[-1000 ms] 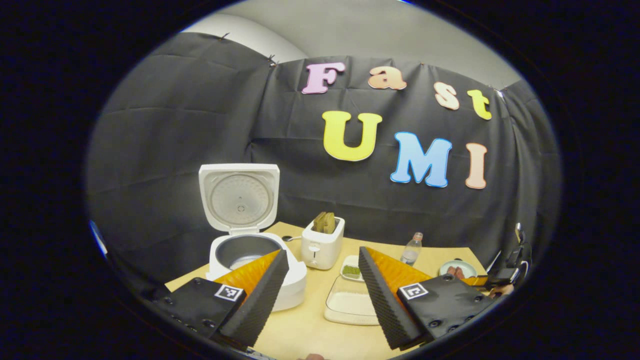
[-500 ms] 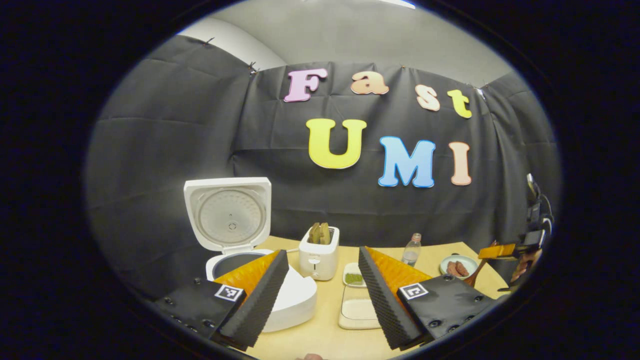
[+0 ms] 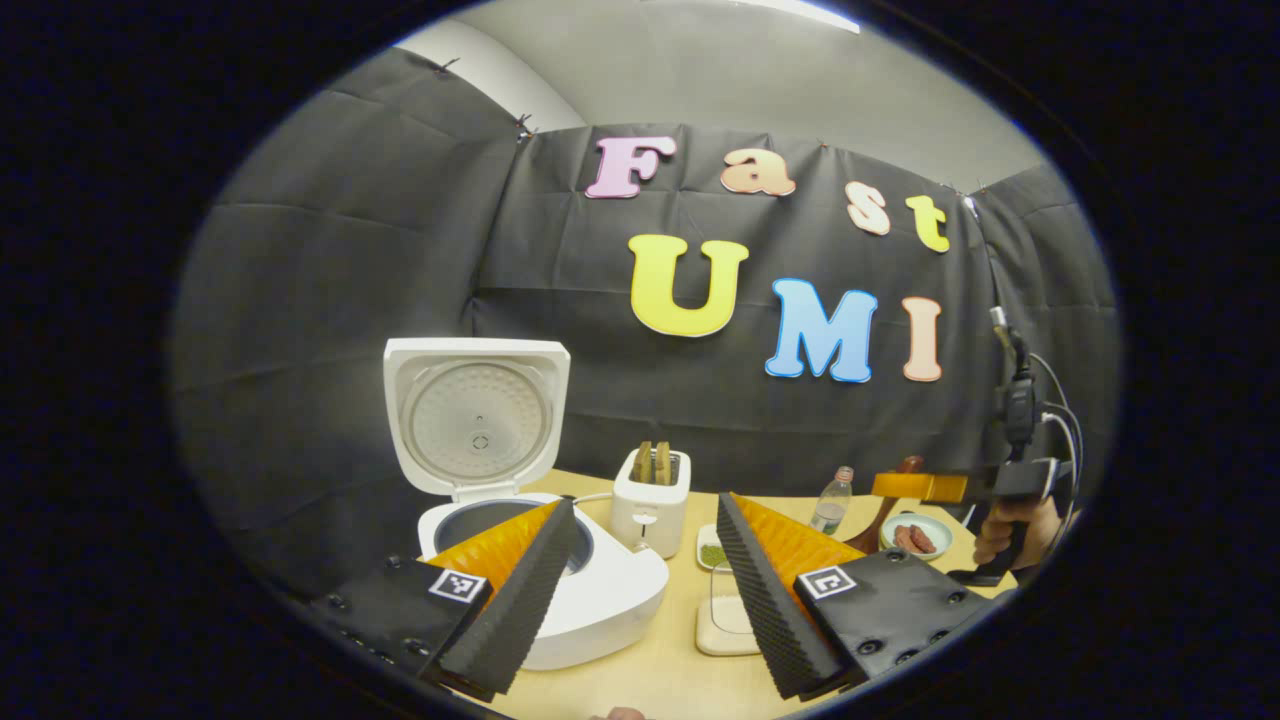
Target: Close the left gripper, press the button to open the rice cooker; take a wooden spoon from the chopstick holder with the right hand, scoop a spoonful of rice and pour it into the rice cooker, then put the wooden spoon back into the chopstick holder.
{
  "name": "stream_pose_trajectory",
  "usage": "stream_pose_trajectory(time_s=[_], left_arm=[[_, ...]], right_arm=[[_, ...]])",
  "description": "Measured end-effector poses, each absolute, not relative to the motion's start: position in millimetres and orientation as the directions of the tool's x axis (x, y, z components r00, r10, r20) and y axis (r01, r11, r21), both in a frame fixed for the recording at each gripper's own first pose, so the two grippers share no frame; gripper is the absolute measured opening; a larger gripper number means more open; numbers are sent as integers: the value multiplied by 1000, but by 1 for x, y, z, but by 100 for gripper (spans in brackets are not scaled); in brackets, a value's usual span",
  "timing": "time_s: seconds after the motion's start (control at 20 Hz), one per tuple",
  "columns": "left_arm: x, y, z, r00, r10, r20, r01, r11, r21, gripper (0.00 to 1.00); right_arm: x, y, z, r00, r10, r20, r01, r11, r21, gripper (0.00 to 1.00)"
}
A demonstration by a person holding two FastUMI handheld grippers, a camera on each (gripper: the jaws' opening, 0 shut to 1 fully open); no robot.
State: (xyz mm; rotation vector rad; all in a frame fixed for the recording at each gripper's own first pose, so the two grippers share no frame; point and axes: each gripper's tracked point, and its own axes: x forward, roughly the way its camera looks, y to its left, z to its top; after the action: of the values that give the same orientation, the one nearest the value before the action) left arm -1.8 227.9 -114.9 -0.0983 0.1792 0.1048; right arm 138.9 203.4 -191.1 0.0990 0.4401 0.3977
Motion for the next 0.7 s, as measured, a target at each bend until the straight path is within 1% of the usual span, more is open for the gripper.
stream_pose_trajectory(time_s=[0.15, 0.2, 0.25, 0.35, 0.5, 0.6, 0.65, 0.7], left_arm=[[-6, 242, -124, 976, 100, -195, -118, 990, -82, 96], [-7, 244, -132, 972, 92, -215, -111, 990, -82, 96], [-6, 247, -139, 969, 87, -230, -108, 991, -81, 98], [-6, 255, -144, 966, 89, -242, -111, 991, -80, 96], [-9, 261, -151, 960, 99, -261, -123, 989, -80, 98], [-11, 263, -159, 956, 100, -276, -126, 989, -79, 96], [-13, 263, -159, 955, 100, -280, -127, 989, -78, 98], [-14, 263, -160, 954, 100, -282, -126, 989, -76, 96]], right_arm=[[138, 228, -230, 809, 387, -442, -401, 914, 66, 7], [138, 233, -241, 806, 382, -452, -412, 911, 34, 7], [140, 238, -252, 807, 374, -458, -417, 909, 8, 7], [142, 244, -272, 806, 352, -476, -416, 909, -34, 7], [136, 262, -285, 784, 376, -493, -426, 905, 14, 7], [126, 275, -289, 753, 418, -508, -420, 900, 118, 7], [125, 276, -288, 747, 431, -507, -406, 899, 166, 7], [126, 276, -287, 741, 439, -508, -386, 898, 213, 7]])
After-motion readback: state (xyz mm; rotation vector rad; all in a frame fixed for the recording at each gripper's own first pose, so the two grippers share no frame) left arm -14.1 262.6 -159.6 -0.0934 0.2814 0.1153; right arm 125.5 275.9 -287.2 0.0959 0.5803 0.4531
